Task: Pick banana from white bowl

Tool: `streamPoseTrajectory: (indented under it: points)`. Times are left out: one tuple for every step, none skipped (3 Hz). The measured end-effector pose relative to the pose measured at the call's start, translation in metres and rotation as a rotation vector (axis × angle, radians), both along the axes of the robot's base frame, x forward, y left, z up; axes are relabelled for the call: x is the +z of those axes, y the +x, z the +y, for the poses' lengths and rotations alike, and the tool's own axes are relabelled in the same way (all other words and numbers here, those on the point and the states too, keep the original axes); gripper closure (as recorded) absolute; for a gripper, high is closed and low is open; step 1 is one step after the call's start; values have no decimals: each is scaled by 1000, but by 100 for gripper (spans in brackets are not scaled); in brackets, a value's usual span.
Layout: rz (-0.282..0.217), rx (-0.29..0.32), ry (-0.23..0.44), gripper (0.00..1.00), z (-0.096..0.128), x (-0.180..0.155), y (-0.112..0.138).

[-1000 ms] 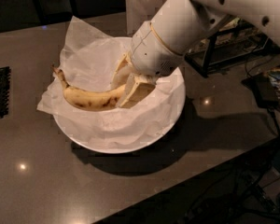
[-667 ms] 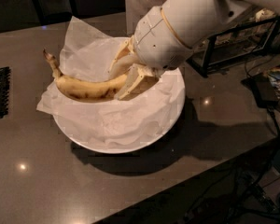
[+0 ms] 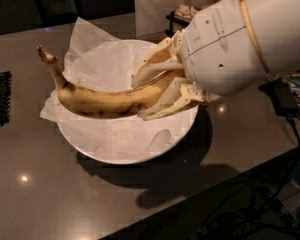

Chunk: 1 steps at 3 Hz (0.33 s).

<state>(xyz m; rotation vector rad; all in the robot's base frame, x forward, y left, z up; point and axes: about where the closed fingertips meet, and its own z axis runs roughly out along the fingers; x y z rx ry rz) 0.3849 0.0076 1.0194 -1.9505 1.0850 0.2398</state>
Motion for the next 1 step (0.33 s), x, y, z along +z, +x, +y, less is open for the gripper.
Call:
streamPoseTrajectory:
  points:
    - [-5,0,3,100,0,2,-1]
